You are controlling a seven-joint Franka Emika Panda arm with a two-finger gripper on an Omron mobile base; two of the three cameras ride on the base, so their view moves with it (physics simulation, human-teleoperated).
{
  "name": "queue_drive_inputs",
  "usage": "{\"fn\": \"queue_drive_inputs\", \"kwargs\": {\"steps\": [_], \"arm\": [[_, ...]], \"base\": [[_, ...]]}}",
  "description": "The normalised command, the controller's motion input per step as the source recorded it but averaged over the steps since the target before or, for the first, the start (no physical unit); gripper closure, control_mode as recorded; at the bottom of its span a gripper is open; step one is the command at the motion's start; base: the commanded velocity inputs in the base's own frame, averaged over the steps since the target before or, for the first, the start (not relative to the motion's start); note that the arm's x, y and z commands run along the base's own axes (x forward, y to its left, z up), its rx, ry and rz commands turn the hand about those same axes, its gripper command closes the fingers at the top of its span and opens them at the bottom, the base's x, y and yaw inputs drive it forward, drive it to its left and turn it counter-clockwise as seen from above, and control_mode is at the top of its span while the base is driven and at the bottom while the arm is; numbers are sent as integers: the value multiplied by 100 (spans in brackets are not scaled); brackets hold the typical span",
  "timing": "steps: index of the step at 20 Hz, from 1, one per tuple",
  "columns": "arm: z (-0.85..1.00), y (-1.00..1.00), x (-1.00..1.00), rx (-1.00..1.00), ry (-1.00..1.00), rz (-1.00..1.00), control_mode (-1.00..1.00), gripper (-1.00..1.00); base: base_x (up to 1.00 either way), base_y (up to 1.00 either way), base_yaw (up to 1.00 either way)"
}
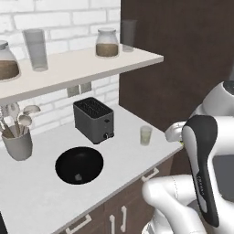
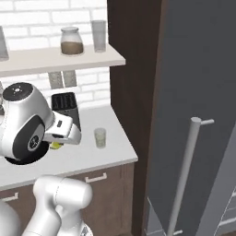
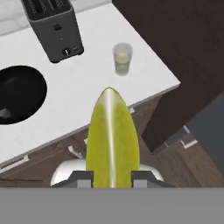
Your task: Grab a lemon wedge from the fridge and one ice cube from the ice bowl, and put them in the glass of lemonade.
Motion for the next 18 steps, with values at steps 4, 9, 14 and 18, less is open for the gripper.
{"fn": "queue_drive_inputs", "kwargs": {"steps": [4,9,14,18], "arm": [[0,0,0,0,0,0,100,100],[0,0,0,0,0,0,100,100],[0,0,0,0,0,0,100,100],[0,0,0,0,0,0,100,100]], "base": [[66,27,-2],[35,3,0],[0,0,0],[0,0,0]]}}
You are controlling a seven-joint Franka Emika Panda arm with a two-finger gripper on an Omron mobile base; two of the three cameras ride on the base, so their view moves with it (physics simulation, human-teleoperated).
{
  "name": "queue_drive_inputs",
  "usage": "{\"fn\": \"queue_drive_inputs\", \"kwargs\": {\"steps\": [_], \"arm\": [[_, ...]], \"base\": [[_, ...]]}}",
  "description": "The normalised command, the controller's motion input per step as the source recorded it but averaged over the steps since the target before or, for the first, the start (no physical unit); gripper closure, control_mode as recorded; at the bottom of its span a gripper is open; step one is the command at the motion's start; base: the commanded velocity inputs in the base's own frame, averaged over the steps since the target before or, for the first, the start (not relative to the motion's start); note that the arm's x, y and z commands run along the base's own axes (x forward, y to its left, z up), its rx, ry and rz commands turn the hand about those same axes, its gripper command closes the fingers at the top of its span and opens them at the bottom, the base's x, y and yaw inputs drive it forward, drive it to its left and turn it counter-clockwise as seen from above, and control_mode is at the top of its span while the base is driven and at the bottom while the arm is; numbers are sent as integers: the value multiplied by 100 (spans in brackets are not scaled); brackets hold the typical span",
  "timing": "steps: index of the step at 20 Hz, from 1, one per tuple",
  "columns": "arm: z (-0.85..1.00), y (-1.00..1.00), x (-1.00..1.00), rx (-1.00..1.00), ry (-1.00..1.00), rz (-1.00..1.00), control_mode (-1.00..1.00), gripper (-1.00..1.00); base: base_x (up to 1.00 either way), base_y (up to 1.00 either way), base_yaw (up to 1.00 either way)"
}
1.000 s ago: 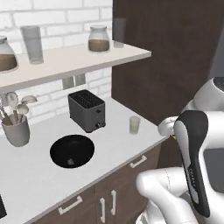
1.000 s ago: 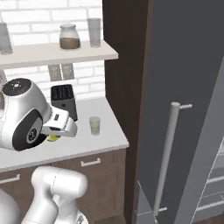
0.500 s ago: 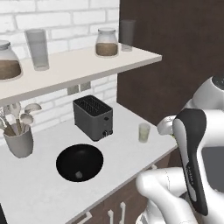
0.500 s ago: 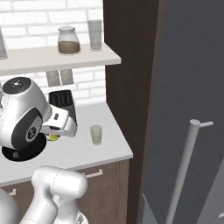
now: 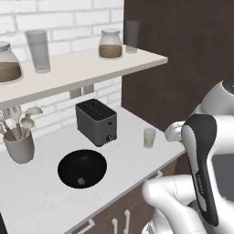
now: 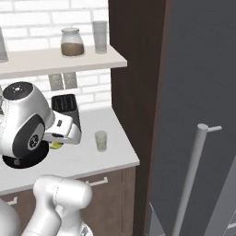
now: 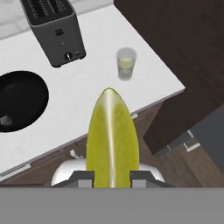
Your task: Grab a lemon wedge from the fridge and one ice cube from the ice bowl, and put them in the glass of lemonade.
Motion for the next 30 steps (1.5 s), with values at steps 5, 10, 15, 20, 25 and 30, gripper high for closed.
{"fn": "queue_drive_inputs", "kwargs": {"steps": [5,10,15,20,25,30], "arm": [[0,15,32,-4,9,0,-100,100],[-5,15,56,-4,7,0,-100,100],[-33,-6,30,1,0,-3,-100,100],[-21,-2,90,-4,17,-9,-100,100],[-33,-17,81,0,13,-6,-100,100],[-44,-33,55,0,10,-1,-100,100]], "base": [[1,0,0],[0,0,0],[0,0,0],[0,0,0],[0,0,0],[0,0,0]]}}
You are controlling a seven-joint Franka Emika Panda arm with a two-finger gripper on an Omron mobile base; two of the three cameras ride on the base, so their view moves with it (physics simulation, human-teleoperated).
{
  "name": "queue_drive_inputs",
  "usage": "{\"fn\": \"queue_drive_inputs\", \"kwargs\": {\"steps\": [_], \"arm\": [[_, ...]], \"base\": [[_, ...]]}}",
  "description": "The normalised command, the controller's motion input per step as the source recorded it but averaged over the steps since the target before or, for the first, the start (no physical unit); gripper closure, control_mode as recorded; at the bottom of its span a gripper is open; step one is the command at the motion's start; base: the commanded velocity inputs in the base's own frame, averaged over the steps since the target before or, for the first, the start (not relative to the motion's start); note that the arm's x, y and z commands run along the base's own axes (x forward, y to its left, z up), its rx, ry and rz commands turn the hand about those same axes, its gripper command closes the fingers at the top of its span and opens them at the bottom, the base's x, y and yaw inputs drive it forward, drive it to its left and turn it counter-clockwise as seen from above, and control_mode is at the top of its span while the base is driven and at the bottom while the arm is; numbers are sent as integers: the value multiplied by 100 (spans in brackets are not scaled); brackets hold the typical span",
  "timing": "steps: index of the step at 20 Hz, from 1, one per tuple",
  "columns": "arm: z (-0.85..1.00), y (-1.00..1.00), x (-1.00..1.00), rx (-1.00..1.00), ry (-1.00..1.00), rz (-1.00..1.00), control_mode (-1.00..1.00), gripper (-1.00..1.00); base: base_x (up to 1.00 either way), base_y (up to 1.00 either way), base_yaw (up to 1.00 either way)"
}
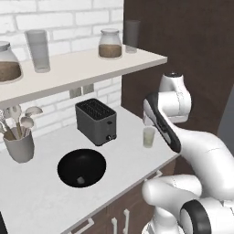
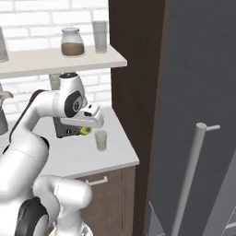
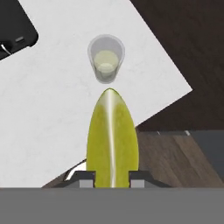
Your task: Grab a lemon wedge from the fridge and one ice cube from the ice bowl, and put them in the glass of lemonade.
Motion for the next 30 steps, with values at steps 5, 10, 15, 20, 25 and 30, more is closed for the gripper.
{"fn": "queue_drive_inputs", "kwargs": {"steps": [5,10,15,20,25,30], "arm": [[-53,-4,35,0,9,0,-100,100],[-41,0,12,1,-1,0,-100,100],[1,0,11,4,-1,0,-100,100],[-1,0,42,3,0,0,-100,100],[0,0,75,0,0,0,-100,100],[-6,0,28,0,0,0,-100,100]], "base": [[0,0,0],[0,0,0],[0,0,0],[0,0,0],[0,0,0],[0,0,0]]}}
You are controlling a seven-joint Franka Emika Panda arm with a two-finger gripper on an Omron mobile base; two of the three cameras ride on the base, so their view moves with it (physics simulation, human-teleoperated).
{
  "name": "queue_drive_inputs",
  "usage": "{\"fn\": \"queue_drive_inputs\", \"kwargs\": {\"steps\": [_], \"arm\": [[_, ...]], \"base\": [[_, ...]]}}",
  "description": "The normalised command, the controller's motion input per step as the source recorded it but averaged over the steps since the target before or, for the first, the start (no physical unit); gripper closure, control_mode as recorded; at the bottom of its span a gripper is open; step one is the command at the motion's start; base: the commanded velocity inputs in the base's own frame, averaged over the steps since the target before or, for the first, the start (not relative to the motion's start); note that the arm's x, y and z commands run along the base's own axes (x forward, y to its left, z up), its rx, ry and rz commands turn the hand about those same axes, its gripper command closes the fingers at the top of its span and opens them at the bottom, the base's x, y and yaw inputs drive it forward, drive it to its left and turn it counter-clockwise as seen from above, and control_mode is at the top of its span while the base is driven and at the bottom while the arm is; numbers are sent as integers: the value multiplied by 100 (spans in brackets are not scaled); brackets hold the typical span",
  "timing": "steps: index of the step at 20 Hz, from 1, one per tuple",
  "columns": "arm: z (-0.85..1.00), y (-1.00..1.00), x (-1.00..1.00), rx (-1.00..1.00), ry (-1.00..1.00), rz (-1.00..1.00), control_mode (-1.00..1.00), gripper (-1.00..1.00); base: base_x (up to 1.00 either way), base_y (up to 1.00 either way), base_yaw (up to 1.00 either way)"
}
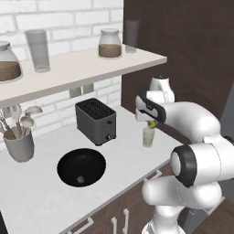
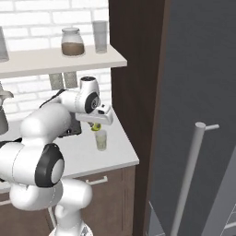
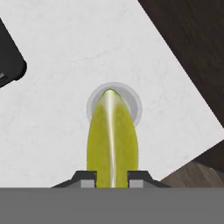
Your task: Grab a lemon wedge from the fridge and one ice cube from the ice bowl, and put them in the glass of lemonade.
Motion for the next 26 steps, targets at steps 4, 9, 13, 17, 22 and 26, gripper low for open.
{"fn": "queue_drive_inputs", "kwargs": {"steps": [4,9,13,17,22,26], "arm": [[-21,0,8,0,0,0,-100,100],[-13,0,7,0,0,0,-100,100],[-1,0,10,0,0,0,-100,100],[0,0,15,0,0,1,-100,100],[-5,0,12,0,1,0,-100,100],[-13,0,0,0,2,0,-100,100]], "base": [[0,0,0],[0,0,0],[0,0,0],[0,0,0],[0,0,0],[0,0,0]]}}
